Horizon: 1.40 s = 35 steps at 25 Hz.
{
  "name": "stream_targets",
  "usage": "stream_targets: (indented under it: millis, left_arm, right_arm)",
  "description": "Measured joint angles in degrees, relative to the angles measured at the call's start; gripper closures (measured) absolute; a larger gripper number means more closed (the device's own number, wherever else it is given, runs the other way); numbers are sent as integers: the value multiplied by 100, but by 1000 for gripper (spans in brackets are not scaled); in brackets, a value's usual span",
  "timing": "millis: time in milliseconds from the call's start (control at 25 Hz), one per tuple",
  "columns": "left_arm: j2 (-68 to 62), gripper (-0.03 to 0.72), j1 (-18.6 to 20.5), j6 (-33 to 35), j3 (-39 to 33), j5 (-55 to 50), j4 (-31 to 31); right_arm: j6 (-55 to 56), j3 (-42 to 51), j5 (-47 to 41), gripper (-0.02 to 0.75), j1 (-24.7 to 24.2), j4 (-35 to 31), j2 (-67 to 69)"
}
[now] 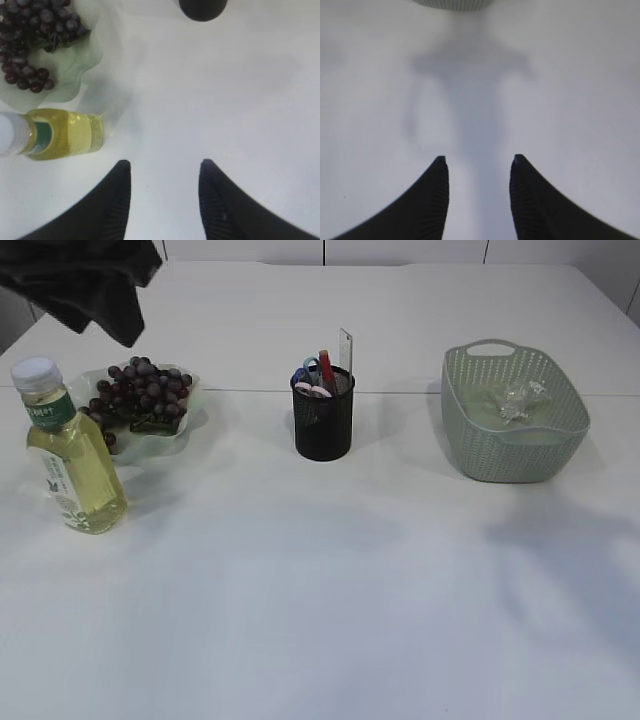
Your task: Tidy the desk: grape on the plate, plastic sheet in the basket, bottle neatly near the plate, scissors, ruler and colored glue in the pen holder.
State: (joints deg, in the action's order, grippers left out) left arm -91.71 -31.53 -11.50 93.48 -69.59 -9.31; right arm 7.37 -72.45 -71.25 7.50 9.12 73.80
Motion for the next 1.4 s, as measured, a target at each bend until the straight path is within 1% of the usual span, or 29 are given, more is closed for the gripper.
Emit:
stream_targets:
  millis: [120,360,520,680,800,920,1080,1160,1280,1400]
  left_arm:
    - [192,325,0,2,0,-155,-124]
    - [704,320,0,-3,-22,-175,-23]
    - [1250,325,0,-3,-363,-184,41]
    - [1952,326,0,-3,-1150,-132,243]
    - [2700,327,0,-27,-1828,316,524]
    - [3540,327,0,-44,-2476,788,739]
    - [4333,327,0,-140,-3278,1320,1044]
    - [4618,327,0,-164,-3725,1596,1174]
    - [5008,328,0,-174,-4249,1972,1200]
    - [5350,328,0,-141,-4610,2112,1122]
  right_arm:
    - [0,0,0,407,0,0,0]
    - [0,0,0,406,0,0,0]
    - [0,0,0,406,0,0,-40]
    - [-124,0,0,406,0,-8,-235]
    - [-183,0,-3,406,0,-62,-399]
    - [-211,0,-13,406,0,-295,-586]
    - [-596,0,-22,406,0,-728,-991]
    - [-772,12,-22,406,0,-833,-1258]
    - [-928,328,3,406,0,-868,-1769]
    - [-1067,985,206,407,0,-912,-2434]
